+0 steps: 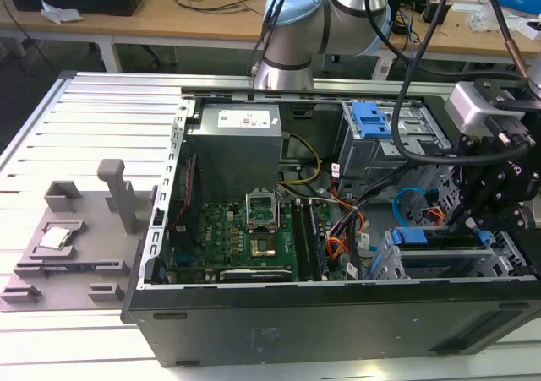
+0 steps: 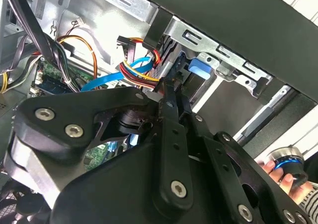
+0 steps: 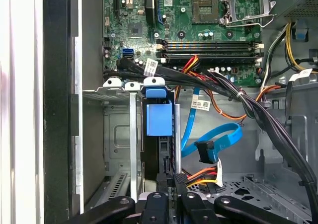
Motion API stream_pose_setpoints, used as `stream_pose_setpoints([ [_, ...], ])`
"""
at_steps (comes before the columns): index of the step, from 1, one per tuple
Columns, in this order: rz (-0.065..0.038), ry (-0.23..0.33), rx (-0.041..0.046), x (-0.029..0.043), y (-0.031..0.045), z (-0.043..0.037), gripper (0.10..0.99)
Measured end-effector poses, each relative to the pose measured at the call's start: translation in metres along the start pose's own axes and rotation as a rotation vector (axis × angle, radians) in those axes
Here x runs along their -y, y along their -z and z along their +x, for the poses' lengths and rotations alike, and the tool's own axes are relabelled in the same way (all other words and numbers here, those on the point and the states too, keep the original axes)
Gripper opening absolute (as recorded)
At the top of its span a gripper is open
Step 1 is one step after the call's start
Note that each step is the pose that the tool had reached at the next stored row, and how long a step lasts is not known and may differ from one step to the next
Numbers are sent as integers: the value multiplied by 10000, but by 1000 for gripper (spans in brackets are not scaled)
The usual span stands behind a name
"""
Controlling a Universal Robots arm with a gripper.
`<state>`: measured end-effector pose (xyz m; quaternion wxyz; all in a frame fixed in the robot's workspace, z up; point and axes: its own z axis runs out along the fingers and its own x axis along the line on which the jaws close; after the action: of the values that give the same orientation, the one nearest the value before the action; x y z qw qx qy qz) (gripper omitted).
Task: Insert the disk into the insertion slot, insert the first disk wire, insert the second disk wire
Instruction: 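Insert the first disk wire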
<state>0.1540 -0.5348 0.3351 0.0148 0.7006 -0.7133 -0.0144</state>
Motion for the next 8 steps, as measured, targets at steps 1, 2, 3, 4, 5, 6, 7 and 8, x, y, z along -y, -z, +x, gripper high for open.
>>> stream_pose_setpoints([
  [1, 0, 0, -1, 0, 0, 0, 165],
  [2, 0, 0, 0, 0, 0, 0, 165],
  [3, 0, -1, -1, 0, 0, 0, 165],
  [4, -2, 0, 13, 0, -5, -1, 165],
  [5, -1, -1, 15, 0, -9, 0, 176],
  [6, 0, -1, 1, 0, -2, 0, 239],
  [7, 0, -1, 2, 0, -1, 0, 239],
  [8, 0, -1, 1, -1, 27, 0, 239],
])
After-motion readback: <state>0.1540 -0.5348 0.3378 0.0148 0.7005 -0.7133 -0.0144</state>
